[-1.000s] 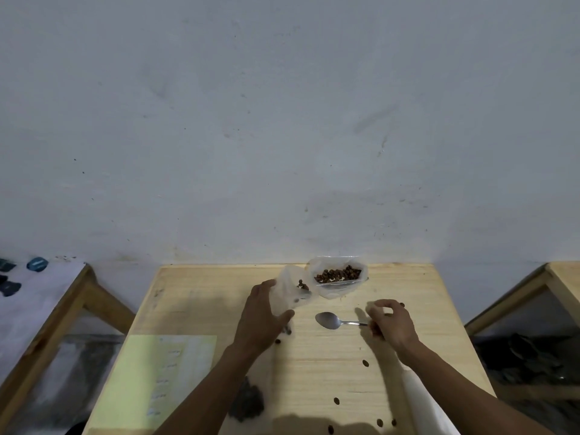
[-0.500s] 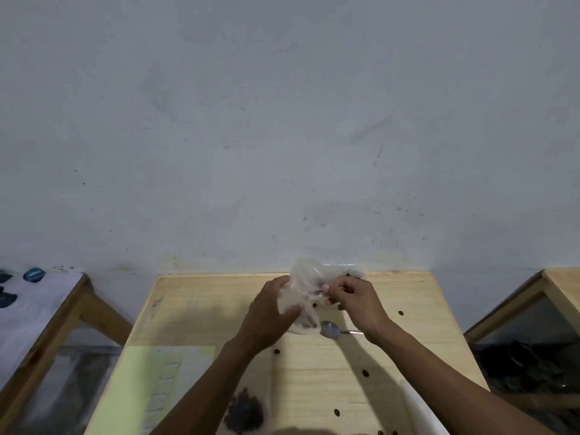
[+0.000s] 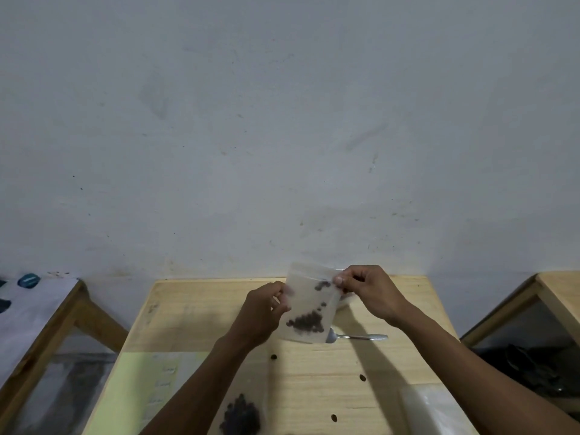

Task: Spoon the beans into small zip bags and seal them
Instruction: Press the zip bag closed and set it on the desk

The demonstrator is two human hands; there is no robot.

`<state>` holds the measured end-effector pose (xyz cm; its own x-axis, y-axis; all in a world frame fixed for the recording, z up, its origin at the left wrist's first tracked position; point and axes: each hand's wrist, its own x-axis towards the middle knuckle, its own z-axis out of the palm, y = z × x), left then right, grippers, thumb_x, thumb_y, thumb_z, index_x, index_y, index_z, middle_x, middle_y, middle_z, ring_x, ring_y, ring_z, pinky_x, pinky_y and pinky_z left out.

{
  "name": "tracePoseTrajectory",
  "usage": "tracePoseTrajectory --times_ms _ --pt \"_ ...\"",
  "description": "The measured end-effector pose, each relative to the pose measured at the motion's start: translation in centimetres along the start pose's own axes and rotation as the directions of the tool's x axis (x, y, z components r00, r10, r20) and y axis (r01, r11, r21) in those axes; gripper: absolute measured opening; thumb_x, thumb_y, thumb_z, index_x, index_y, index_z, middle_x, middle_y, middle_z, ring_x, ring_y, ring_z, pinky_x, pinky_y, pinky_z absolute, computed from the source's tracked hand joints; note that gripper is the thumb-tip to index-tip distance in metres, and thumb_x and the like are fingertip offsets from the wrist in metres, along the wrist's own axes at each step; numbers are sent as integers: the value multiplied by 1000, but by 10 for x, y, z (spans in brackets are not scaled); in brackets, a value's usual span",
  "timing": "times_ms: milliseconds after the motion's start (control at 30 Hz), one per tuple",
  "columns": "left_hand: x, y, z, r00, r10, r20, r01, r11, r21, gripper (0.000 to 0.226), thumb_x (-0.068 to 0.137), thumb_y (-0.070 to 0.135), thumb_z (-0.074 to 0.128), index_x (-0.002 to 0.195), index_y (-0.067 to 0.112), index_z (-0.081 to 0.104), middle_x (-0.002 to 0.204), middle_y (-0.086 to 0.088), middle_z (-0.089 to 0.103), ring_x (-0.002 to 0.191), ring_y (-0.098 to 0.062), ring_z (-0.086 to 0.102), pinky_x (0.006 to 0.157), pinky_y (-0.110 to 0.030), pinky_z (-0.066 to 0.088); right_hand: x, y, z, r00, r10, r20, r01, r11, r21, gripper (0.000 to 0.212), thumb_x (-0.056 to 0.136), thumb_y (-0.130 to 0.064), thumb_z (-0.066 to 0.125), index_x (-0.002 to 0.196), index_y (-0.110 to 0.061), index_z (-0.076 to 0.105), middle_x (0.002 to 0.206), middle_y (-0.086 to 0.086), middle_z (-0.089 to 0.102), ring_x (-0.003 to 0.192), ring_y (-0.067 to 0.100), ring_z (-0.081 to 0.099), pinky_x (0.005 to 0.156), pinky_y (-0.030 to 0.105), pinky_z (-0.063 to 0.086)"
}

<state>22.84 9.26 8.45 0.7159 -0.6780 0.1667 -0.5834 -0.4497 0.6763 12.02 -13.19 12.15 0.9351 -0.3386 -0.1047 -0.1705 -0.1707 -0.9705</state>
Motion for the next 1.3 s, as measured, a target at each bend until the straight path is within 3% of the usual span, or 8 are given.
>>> tracePoseTrajectory --times_ms 133,300,467,633,733,833,1033,1300 --pt "1 1 0 1000 12 25 -12 1000 -26 21 82 9 71 101 18 66 82 5 62 67 -6 58 65 -14 45 3 -1 -3 1000 -10 -4 10 999 -39 20 91 -16 67 79 -1 71 83 15 73 74 15 64 78 34 54" --pt "1 16 -9 994 -113 -9 108 968 -226 21 82 20 76 95 33 64 77 13 67 74 -4 65 73 -16 50 3 -5 -5 1000 -17 12 17 997 -73 17 91 -16 68 78 -7 73 82 9 74 76 16 67 80 37 56" --pt "7 29 -14 983 -178 -38 156 931 -329 37 85 17 72 59 34 52 49 14 34 51 -6 31 55 -16 30 2 -11 -4 996 -44 74 51 993 -102 14 90 -19 69 82 -8 71 87 9 73 80 17 68 82 39 59" --pt "5 37 -15 995 -102 -11 93 943 -318 22 85 14 73 67 23 62 56 17 55 56 -1 47 60 -10 35 -2 -21 0 977 -136 163 192 891 -411 28 80 -32 78 105 -32 64 107 -9 62 95 7 58 79 21 50" --pt "7 42 -12 1000 -30 1 30 965 -261 18 84 17 73 71 25 64 71 15 66 69 -4 60 69 -14 45 -3 -26 11 952 -200 233 298 787 -540 16 83 -32 72 96 -26 65 96 -12 61 91 6 56 82 29 48" --pt "7 42 -11 998 -58 1 56 962 -266 7 84 22 72 81 24 65 76 9 68 75 -9 63 73 -22 51 -4 -28 13 955 -193 227 289 778 -557 9 87 -31 67 88 -22 65 88 -10 62 84 8 57 78 33 49" --pt "8 44 -12 999 -10 -49 -1 976 -219 8 90 18 66 82 20 65 78 13 67 80 -5 62 75 -14 44 -3 -30 15 957 -166 240 275 788 -551 9 85 -33 68 85 -28 60 82 -15 57 77 3 52 70 27 44" --pt "9 47 -8 993 13 -114 -34 981 -190 9 90 25 58 81 22 58 75 10 62 77 -11 59 71 -37 51 -2 -31 24 961 -193 200 274 779 -564 11 84 -41 58 81 -30 57 82 -13 57 80 9 54 75 43 51"
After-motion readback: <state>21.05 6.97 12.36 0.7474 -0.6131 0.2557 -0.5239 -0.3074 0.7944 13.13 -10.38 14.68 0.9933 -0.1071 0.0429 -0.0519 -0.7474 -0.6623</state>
